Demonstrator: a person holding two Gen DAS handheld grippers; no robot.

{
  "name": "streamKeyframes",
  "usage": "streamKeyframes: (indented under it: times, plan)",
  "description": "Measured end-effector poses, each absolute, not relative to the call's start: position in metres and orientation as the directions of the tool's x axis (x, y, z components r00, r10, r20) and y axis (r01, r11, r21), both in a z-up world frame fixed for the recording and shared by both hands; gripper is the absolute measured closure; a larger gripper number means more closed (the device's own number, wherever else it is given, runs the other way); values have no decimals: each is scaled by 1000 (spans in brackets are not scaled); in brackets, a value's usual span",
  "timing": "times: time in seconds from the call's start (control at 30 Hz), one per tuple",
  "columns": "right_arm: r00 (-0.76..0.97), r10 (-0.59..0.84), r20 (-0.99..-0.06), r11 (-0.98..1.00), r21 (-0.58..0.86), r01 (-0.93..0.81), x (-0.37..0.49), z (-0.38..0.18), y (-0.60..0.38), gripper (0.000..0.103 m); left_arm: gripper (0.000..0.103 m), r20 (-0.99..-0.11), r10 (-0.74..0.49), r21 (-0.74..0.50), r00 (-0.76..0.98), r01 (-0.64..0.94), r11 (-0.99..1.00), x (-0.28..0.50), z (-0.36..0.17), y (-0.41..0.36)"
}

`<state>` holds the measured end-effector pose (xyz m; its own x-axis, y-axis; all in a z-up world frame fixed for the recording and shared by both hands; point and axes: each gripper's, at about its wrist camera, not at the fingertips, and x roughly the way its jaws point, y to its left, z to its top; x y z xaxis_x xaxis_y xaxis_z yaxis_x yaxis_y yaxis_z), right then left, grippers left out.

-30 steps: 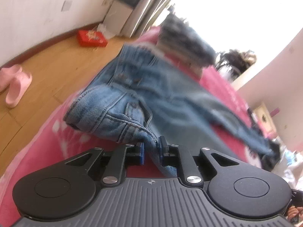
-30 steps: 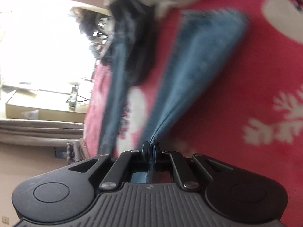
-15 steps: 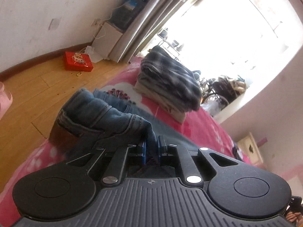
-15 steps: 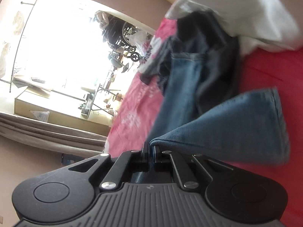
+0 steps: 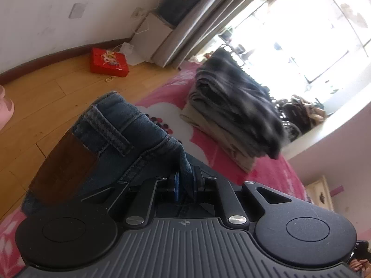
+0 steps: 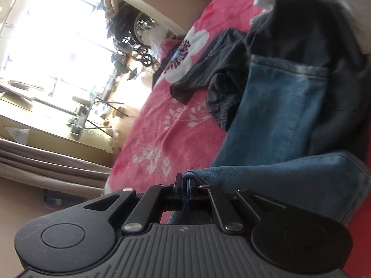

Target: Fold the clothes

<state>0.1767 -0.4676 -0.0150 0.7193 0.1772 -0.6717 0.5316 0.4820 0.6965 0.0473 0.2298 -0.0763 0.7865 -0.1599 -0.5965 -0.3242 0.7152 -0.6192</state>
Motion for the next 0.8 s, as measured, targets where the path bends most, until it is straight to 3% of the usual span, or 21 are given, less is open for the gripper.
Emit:
streamKeyframes:
  times: [0.3,0.47,0.57,0.67,0.73,0.8]
  plan:
    - [671,183,-718,506,654,562,233,-48,-458,99,94,-627,-162,-625,762,-368,689,77,-99,240]
    - [633,221,-742,487,647,587,259,-88,-459,98,82,-580,-153,-661,800,-352,663,81,-109,255]
    - [614,279,-739,435,667,605,258,-101,-463,93,76,-540,-184,-724,821,-343,599,83,-113,269]
    - [595,337,-730,380,684,623,255,-112,-466,81,72,-518,-204,-746,831,-322,583,84,-111,277]
    - [577,330,-747,470,660,586,250,-94,-456,69,67,-520,-194,-714,832,-299,634,80,-102,276]
    - [584,319,-747,603,635,482,240,-64,-432,69,55,-529,-174,-659,830,-273,701,75,-92,275]
